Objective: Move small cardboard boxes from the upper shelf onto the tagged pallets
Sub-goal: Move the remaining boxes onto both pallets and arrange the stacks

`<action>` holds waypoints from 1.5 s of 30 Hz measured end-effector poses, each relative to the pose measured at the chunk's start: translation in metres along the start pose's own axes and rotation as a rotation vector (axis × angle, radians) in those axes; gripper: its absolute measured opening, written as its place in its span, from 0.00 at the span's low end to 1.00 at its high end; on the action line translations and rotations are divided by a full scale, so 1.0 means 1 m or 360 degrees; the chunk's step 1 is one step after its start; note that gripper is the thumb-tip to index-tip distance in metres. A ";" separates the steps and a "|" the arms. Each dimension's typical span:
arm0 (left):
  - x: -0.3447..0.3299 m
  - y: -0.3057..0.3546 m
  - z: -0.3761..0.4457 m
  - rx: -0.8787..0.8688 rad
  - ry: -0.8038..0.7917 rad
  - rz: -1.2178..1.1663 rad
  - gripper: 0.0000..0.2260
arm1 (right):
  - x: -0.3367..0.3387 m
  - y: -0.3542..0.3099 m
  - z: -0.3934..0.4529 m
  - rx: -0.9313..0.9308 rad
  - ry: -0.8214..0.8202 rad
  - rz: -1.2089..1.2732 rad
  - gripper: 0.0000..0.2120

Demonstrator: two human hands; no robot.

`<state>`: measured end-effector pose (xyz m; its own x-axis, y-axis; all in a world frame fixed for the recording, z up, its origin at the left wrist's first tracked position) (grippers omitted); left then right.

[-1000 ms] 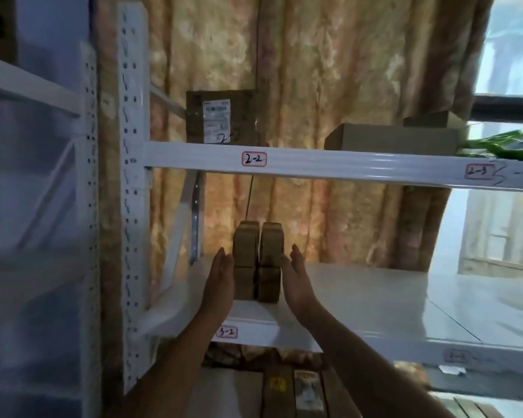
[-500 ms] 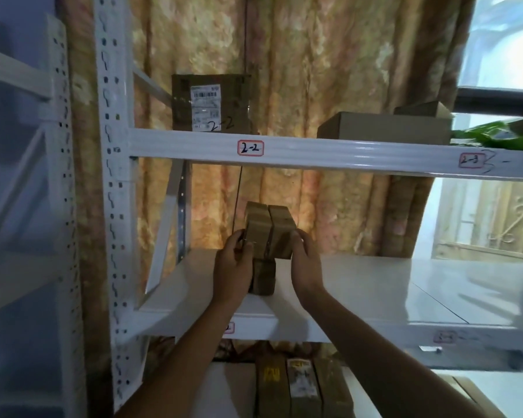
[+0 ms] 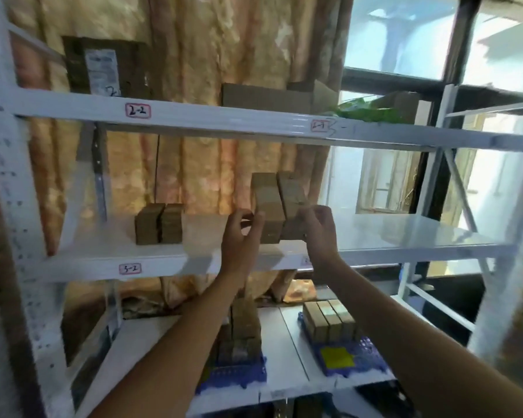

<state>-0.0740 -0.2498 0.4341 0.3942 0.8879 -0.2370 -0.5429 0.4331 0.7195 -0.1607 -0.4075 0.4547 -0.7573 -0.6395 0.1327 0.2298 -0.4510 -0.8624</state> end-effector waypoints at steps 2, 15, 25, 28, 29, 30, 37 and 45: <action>-0.043 0.000 -0.033 0.0017 -0.0036 -0.0007 0.12 | 0.054 0.015 -0.014 -0.0045 -0.0009 0.0004 0.14; -0.233 -0.096 -0.290 0.0636 -0.0224 -0.0175 0.14 | 0.299 0.211 -0.137 -0.0457 0.0091 -0.0283 0.13; -0.297 -0.255 -0.327 0.1144 -0.0186 -0.0115 0.18 | 0.332 0.366 -0.122 -0.0921 0.0027 -0.0207 0.20; -0.304 -0.300 -0.300 0.1190 -0.0121 -0.0123 0.19 | 0.316 0.402 -0.076 -0.0944 -0.0097 -0.0294 0.26; -0.303 -0.315 -0.286 0.1187 -0.0081 -0.0116 0.19 | 0.307 0.413 -0.056 -0.0943 -0.0139 -0.0320 0.26; -0.302 -0.327 -0.271 0.1171 -0.0042 -0.0089 0.18 | 0.297 0.422 -0.038 -0.0924 -0.0179 -0.0358 0.25; -0.244 -0.389 -0.170 0.1056 0.0245 0.0056 0.12 | 0.187 0.446 0.070 -0.0743 -0.0464 -0.0298 0.16; -0.194 -0.440 -0.118 0.1102 0.0557 0.0220 0.11 | 0.096 0.470 0.110 -0.0750 -0.0611 -0.0419 0.16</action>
<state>0.0004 -0.5940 0.0866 0.0381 0.9737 -0.2245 0.0608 0.2220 0.9732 -0.0580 -0.7497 0.1163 -0.4599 -0.7608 0.4579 -0.2913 -0.3579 -0.8872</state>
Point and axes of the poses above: each hand's wrist, its own z-axis towards the middle knuckle, its own x-axis out of the back of the hand, y = z × x, the point moved 4 cm from there along z, towards the middle knuckle, and after that the axes turned 14 degrees about -z, right-handed, at the moved point
